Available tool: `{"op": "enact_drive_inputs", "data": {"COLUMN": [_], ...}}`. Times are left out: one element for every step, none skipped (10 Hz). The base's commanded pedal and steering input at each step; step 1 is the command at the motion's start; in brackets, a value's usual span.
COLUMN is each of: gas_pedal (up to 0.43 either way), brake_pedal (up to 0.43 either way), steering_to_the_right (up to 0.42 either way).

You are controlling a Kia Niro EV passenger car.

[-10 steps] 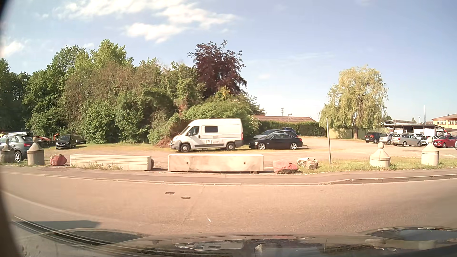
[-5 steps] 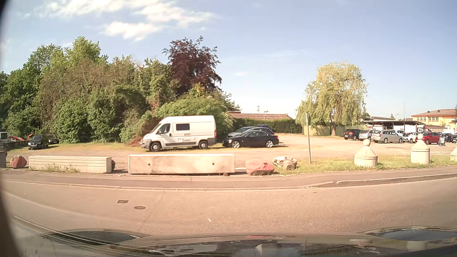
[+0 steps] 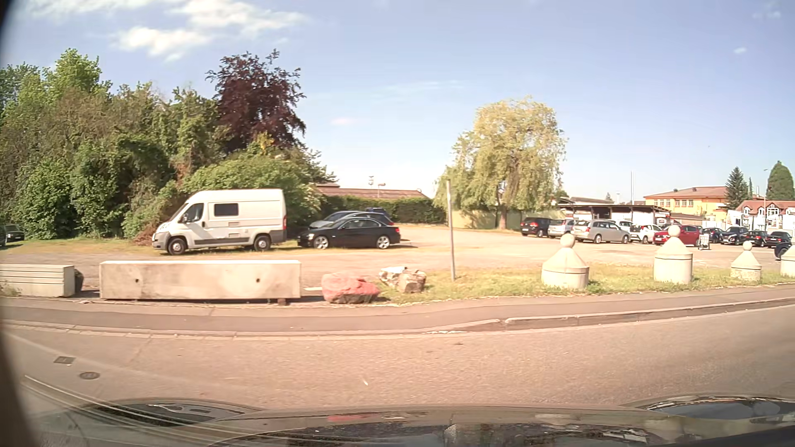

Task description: Follow the waypoints while adhering to traffic rules and regulations

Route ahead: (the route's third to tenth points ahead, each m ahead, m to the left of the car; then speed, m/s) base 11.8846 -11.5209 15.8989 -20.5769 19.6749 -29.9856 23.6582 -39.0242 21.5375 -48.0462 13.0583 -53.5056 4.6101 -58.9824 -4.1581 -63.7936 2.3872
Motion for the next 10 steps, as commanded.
{"op": "enact_drive_inputs", "data": {"gas_pedal": [0.020,0.039,0.039,0.059,0.079,0.087,0.087,0.098,0.098,0.098], "brake_pedal": [0.000,0.000,0.000,0.000,0.000,0.000,0.000,0.000,0.000,0.000], "steering_to_the_right": [0.865,0.892,0.897,0.893,0.888,0.882,0.867,0.851,0.829,0.803]}}
